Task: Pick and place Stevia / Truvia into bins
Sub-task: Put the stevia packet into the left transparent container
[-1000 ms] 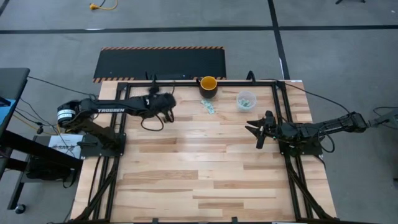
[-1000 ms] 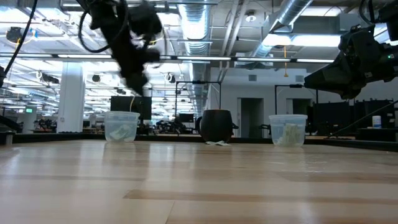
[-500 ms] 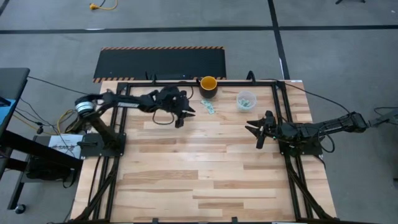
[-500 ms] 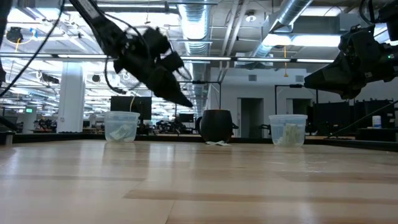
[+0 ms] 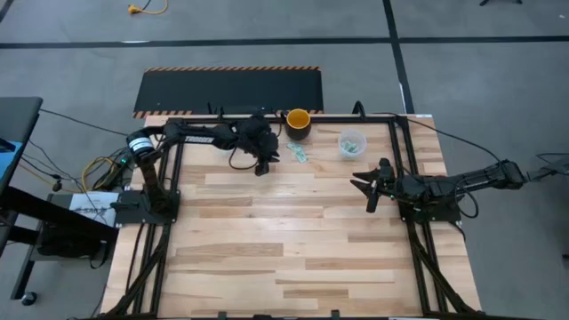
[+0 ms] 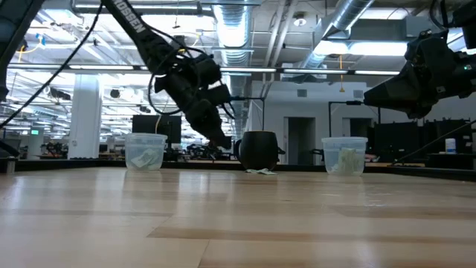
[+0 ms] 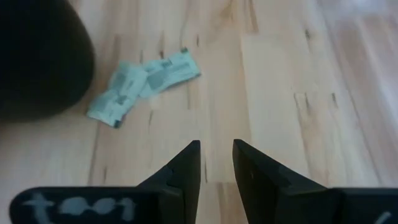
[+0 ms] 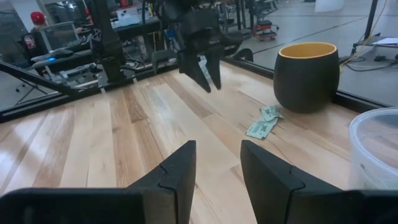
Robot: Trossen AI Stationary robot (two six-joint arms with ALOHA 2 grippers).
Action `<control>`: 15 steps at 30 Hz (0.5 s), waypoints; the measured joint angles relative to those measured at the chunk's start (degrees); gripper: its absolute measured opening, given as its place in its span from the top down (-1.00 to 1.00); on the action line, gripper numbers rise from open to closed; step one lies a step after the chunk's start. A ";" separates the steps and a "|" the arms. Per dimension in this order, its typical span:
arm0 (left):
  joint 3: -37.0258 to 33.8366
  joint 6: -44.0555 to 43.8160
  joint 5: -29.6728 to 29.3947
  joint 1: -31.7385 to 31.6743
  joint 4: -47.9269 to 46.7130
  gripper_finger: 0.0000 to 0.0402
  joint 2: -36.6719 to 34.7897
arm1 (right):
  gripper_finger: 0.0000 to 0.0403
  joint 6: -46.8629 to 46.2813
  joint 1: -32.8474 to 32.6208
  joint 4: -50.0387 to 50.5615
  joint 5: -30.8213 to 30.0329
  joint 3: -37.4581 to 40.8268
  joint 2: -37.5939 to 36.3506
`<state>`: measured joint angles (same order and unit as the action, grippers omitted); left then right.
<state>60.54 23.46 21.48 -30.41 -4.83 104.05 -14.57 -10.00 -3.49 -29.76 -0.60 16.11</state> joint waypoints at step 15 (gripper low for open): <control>19.38 16.06 -12.06 5.85 -24.19 0.59 3.92 | 0.40 0.00 0.00 0.00 -0.02 0.00 -0.01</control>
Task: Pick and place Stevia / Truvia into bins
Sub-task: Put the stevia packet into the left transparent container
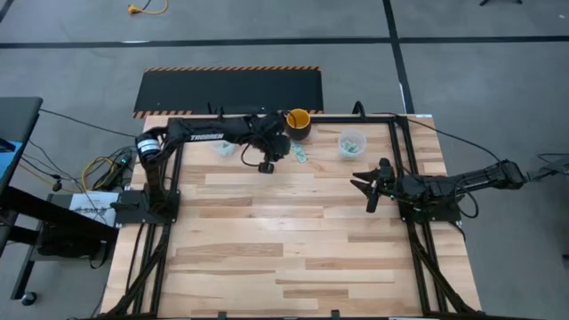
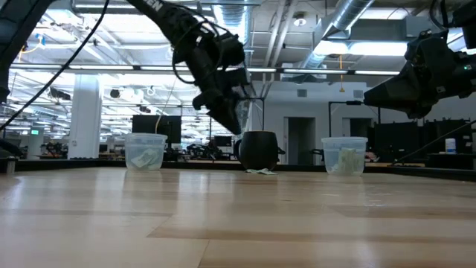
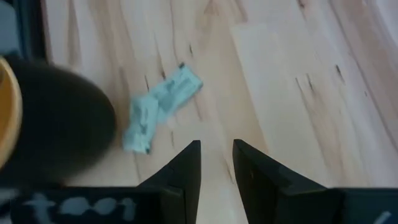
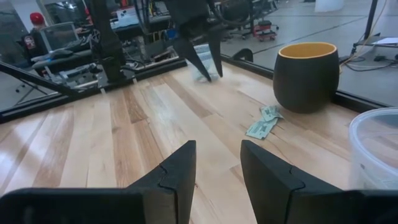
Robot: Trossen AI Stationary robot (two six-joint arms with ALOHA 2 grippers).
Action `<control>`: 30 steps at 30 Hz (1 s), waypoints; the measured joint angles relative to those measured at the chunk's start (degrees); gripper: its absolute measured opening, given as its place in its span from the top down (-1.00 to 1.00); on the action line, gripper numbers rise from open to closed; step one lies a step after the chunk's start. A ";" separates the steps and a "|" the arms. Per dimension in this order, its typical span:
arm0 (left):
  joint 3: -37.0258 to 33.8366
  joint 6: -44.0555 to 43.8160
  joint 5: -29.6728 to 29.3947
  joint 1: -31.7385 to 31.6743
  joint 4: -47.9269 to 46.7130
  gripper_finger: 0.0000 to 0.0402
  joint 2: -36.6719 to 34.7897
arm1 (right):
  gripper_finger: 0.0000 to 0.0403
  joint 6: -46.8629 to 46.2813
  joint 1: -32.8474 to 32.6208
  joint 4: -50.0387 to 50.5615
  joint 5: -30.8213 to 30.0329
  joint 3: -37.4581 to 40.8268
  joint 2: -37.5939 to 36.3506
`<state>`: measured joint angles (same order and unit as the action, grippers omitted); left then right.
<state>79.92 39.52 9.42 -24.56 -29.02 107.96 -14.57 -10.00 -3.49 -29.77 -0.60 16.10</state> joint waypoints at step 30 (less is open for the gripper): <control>21.05 16.54 -9.98 6.58 -6.04 0.59 16.61 | 0.40 0.00 0.00 -0.17 0.06 0.02 0.46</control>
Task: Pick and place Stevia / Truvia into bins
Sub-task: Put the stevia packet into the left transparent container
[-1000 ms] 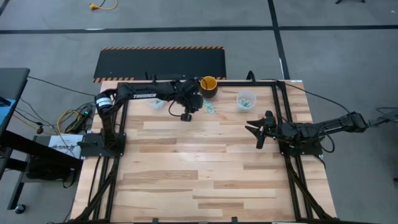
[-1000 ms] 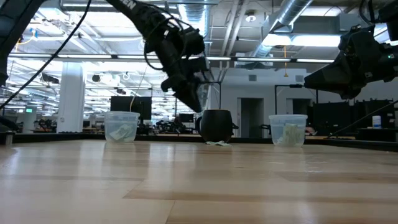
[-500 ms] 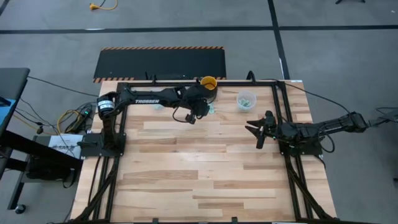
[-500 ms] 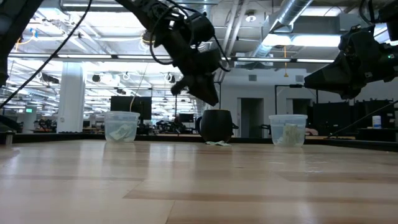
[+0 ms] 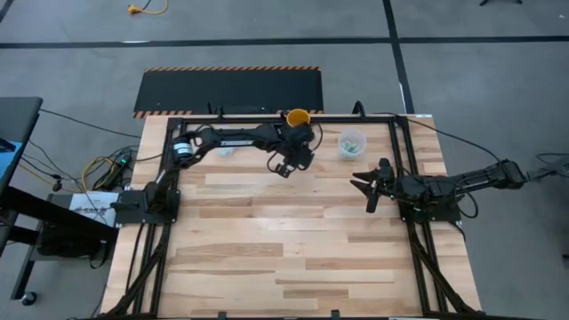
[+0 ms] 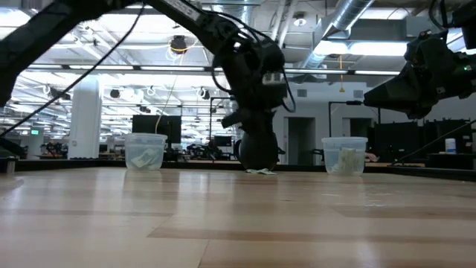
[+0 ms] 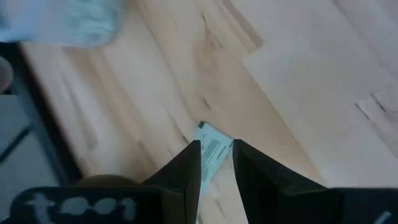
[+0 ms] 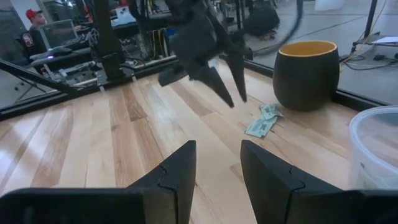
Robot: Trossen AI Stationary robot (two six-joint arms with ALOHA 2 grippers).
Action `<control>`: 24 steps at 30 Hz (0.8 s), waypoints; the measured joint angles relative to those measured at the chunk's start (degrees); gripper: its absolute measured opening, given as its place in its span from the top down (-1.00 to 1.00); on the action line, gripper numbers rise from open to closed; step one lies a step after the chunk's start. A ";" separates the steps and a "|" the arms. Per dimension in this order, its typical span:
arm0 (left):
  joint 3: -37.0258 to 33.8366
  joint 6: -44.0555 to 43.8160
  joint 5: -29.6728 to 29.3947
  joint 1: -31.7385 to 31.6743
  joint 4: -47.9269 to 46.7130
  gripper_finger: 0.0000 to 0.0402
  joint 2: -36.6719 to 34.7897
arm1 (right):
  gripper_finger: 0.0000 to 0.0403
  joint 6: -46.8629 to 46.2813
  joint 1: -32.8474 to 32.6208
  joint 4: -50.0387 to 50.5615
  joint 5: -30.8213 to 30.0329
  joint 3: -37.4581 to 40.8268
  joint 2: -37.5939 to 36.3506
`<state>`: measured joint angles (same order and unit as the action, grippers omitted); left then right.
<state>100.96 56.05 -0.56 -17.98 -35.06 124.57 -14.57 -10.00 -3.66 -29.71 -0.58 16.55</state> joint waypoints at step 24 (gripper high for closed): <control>8.97 5.86 -3.61 -0.15 -10.53 0.59 5.91 | 0.40 0.00 0.00 -0.04 0.06 0.00 -0.06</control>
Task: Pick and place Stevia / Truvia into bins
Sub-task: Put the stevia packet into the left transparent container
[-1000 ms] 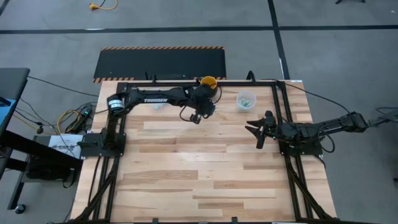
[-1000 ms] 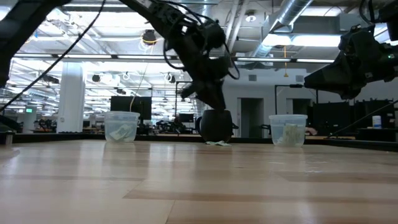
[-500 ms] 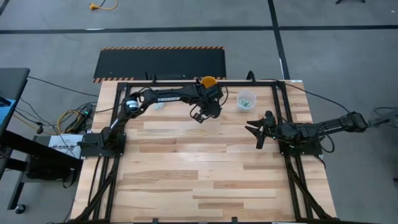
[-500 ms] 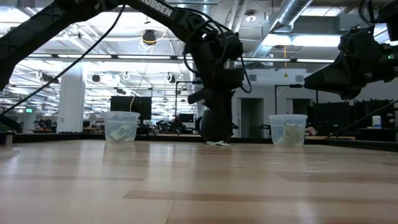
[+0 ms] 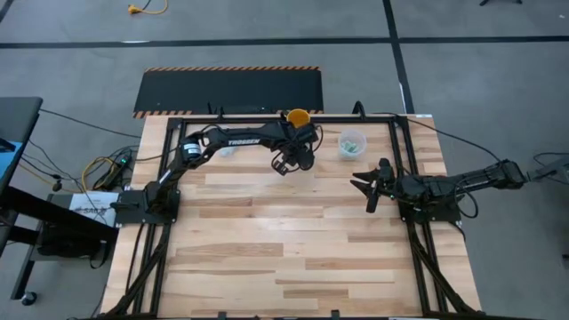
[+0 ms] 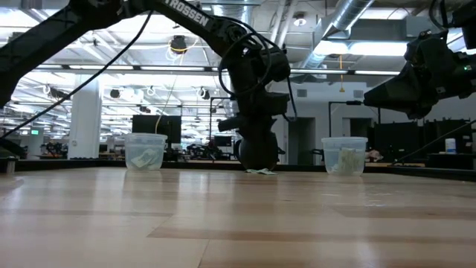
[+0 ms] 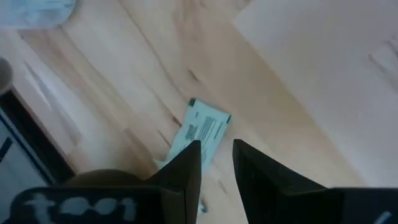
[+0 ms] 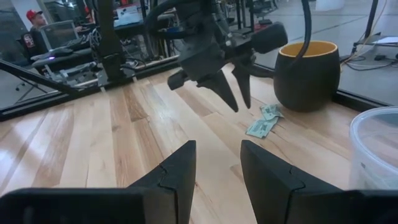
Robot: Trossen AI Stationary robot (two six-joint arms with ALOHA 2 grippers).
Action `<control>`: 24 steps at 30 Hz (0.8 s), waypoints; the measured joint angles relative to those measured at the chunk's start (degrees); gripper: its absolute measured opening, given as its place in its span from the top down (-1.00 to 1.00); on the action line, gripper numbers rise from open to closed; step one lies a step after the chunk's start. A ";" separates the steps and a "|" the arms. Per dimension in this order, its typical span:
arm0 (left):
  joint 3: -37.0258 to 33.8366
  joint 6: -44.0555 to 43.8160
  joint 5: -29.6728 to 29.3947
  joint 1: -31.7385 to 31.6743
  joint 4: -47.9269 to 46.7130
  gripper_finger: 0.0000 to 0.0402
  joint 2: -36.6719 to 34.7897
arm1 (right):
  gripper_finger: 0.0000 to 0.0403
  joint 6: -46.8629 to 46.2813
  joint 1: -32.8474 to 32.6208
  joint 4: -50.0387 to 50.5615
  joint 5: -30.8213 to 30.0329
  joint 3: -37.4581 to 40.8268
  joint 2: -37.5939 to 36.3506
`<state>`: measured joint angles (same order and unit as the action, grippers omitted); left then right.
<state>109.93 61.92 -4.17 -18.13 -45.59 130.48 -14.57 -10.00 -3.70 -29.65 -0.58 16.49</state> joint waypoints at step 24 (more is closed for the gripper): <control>1.36 6.98 -1.83 0.70 5.83 0.59 0.02 | 0.40 0.00 0.00 0.00 0.02 0.00 0.00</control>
<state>111.28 68.90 -6.00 -17.43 -39.76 130.50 -14.57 -10.00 -3.70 -29.63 -0.58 16.49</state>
